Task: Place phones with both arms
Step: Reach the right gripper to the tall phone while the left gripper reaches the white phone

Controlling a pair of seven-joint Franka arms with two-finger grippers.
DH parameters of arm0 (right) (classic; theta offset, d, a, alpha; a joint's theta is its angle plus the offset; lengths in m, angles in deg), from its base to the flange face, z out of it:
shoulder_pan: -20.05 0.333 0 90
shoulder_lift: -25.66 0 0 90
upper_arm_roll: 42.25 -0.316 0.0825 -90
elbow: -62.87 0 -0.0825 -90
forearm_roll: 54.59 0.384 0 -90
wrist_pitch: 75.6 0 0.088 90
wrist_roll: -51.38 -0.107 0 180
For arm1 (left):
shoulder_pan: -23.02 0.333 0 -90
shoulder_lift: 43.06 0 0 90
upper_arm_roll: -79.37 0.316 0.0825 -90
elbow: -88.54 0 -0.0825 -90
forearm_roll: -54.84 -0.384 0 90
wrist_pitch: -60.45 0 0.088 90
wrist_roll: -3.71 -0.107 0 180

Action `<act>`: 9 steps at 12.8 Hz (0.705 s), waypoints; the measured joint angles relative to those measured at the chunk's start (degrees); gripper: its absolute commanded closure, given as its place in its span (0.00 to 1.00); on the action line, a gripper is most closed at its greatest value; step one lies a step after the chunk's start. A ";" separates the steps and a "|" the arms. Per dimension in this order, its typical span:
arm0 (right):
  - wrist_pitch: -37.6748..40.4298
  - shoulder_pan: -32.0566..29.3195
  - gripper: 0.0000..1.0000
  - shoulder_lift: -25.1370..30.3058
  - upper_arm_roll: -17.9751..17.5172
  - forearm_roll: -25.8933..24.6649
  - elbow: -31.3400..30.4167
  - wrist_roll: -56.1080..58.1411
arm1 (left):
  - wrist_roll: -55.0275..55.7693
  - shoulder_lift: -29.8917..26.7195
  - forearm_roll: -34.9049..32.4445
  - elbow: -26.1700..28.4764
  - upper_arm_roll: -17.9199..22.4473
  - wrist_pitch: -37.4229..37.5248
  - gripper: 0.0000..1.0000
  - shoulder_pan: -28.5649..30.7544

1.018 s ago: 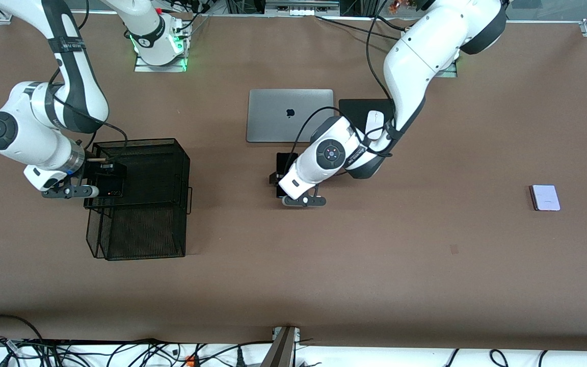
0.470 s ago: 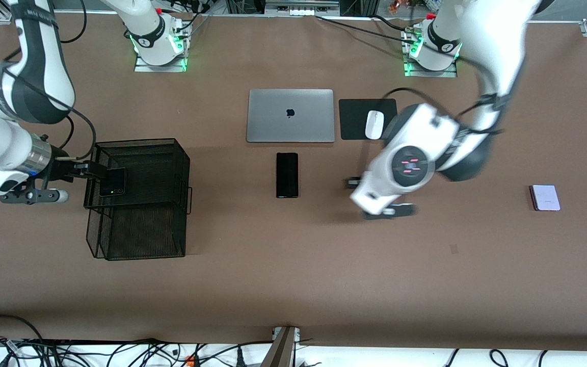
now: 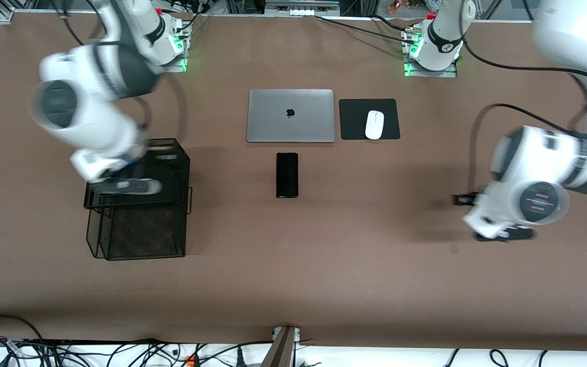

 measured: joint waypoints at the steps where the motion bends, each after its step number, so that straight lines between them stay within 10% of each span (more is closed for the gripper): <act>1: -0.42 0.28 0.00 -3.02 -4.66 -3.27 2.12 -6.89 | -5.03 0.79 -0.01 0.73 0.02 -2.80 0.00 4.50; 5: -5.83 3.26 0.00 -18.90 -18.25 -21.19 9.76 -31.45 | -21.85 3.60 -0.01 5.73 -0.11 -16.71 0.00 18.30; 9: -13.33 6.89 0.00 -30.78 -19.44 -30.49 11.80 -37.99 | -30.65 5.06 -0.01 14.53 -0.25 -32.84 0.00 27.63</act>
